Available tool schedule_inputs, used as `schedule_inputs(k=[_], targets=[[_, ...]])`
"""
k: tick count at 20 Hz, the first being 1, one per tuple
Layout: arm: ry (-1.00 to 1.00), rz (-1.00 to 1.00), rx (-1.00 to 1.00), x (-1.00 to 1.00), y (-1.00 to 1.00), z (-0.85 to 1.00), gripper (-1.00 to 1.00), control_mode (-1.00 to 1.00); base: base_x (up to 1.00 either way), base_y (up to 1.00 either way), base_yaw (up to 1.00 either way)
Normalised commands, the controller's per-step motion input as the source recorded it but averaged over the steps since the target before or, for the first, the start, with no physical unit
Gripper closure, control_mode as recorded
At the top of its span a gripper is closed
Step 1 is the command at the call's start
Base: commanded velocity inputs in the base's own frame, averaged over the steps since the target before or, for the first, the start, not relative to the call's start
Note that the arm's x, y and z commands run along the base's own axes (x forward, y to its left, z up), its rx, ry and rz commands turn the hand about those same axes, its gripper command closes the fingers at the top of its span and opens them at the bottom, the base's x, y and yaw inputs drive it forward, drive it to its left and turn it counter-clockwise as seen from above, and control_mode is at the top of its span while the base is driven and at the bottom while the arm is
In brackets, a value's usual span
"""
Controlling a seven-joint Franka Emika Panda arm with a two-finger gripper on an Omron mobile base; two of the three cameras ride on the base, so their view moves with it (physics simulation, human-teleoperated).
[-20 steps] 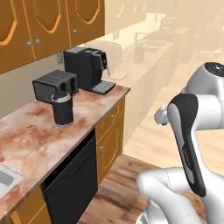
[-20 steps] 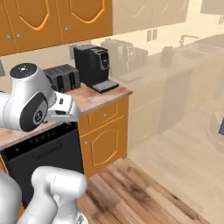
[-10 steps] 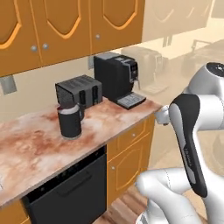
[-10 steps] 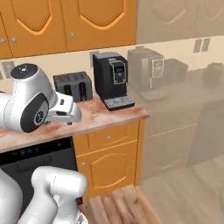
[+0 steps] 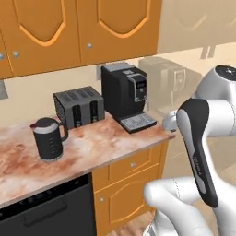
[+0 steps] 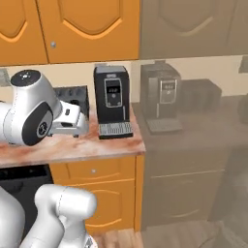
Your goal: Navigate to the coffee machine.
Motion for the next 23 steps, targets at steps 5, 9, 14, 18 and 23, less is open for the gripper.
schedule_inputs(k=[5, 9, 14, 18, 23], targets=[[0.00, 0.00, 0.00, 0.00, 0.00, 0.00, -1.00, 1.00, 0.90, -0.91, 0.39], [0.00, 0.00, 0.00, 0.00, 0.00, 0.00, -1.00, 1.00, 1.00, 0.02, 0.26], [0.00, 0.00, 0.00, 0.00, 0.00, 0.00, -1.00, 1.00, 1.00, 0.02, 0.21], [0.00, 0.00, 0.00, 0.00, 0.00, 0.00, -1.00, 1.00, 1.00, -0.02, 0.20], [0.00, 0.00, 0.00, 0.00, 0.00, 0.00, -1.00, 1.00, 1.00, -0.29, 0.25]])
